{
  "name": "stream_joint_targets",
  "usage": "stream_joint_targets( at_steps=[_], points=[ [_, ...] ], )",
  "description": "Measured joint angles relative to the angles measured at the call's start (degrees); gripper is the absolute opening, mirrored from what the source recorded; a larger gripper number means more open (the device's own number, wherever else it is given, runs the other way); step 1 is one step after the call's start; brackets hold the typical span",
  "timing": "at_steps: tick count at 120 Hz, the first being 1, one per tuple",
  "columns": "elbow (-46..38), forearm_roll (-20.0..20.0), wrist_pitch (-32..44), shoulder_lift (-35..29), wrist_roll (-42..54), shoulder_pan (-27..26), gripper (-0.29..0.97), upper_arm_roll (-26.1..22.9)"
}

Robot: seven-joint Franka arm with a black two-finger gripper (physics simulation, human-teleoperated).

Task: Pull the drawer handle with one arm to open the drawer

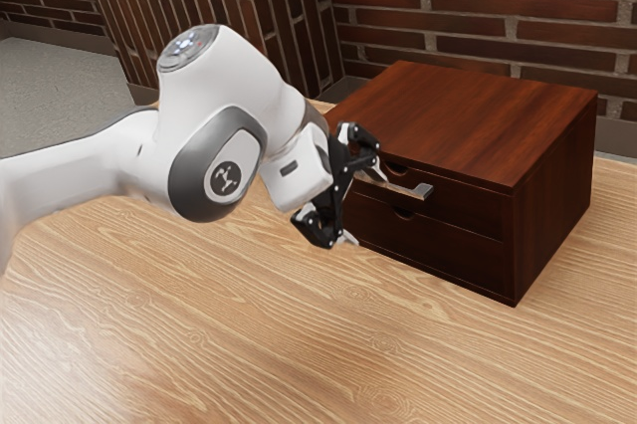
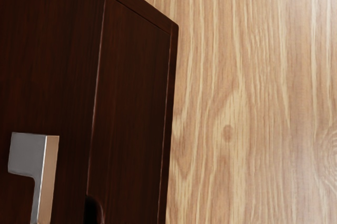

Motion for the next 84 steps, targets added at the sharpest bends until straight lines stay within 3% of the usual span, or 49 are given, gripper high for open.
stream_joint_targets(
  at_steps=[84],
  points=[
    [-0.31,0.20,5.10,3.71,0.11,1.11,0.68,0.30]
  ],
)
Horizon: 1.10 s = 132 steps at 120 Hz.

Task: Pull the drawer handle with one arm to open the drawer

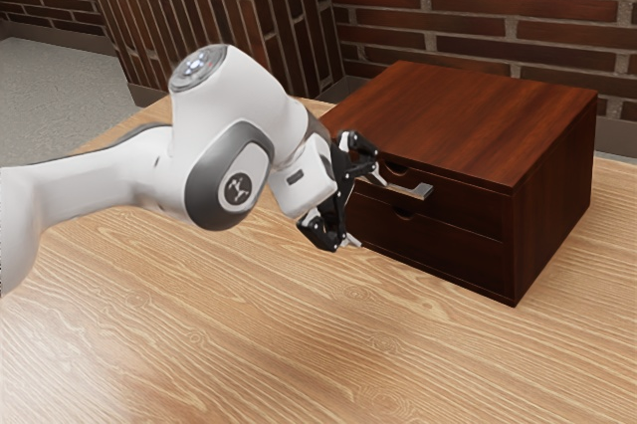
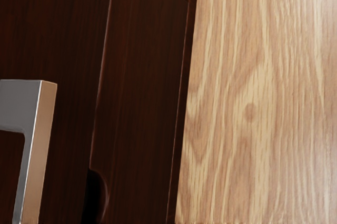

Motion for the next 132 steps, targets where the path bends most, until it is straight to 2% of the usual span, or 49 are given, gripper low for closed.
stream_joint_targets(
  at_steps=[69,98,111,132],
  points=[
    [1.66,-0.05,2.19,2.72,-0.41,-0.96,0.68,0.00],
    [1.61,0.13,2.55,3.20,-0.62,-1.13,0.74,0.06],
    [1.64,0.23,2.57,2.83,-0.69,-1.09,0.68,0.12],
    [1.71,0.21,2.59,2.78,-0.79,-0.62,0.68,0.30]
  ],
)
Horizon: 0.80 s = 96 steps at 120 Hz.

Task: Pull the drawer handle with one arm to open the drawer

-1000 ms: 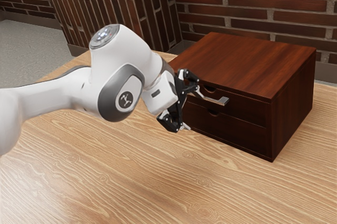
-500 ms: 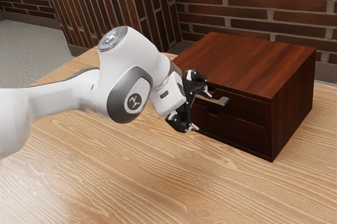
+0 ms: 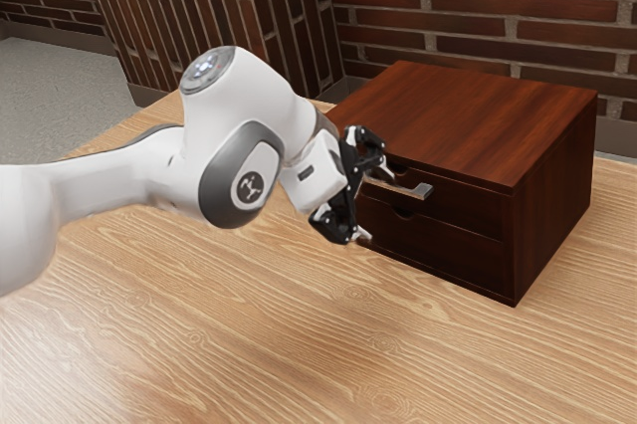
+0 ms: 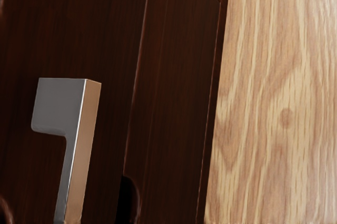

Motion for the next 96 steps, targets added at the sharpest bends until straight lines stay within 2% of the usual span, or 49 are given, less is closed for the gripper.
stream_joint_targets(
  at_steps=[96],
  points=[
    [1.49,0.59,1.15,2.81,-0.63,0.07,0.68,0.14]
  ],
)
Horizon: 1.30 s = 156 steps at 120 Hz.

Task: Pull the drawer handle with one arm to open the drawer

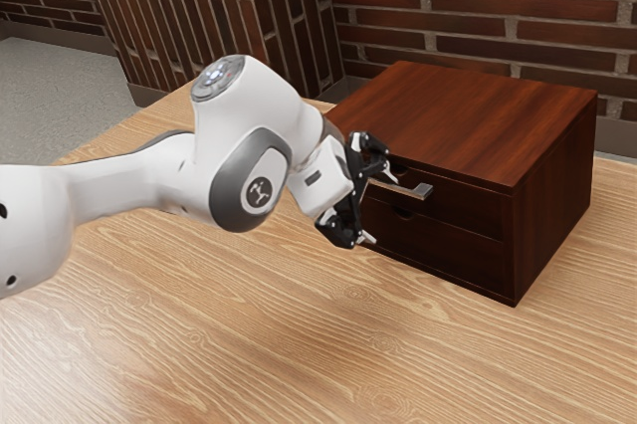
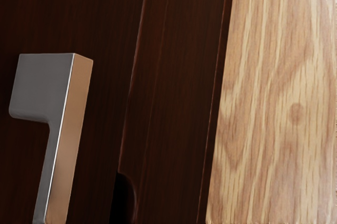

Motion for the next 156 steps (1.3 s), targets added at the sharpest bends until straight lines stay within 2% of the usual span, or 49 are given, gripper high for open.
stream_joint_targets(
  at_steps=[30,55,107,133,156],
  points=[
    [-2.29,0.02,-0.18,-2.71,-0.24,0.14,0.63,0.01],
    [-6.36,0.13,-0.15,-6.02,-0.62,0.36,0.69,-0.17],
    [-16.98,0.14,0.34,-16.29,-1.58,0.28,0.64,0.33],
    [-21.56,0.01,0.73,-20.64,-2.16,0.19,0.70,0.44],
    [-23.70,-0.07,0.90,-23.18,-2.78,0.26,0.67,0.38]
  ],
)
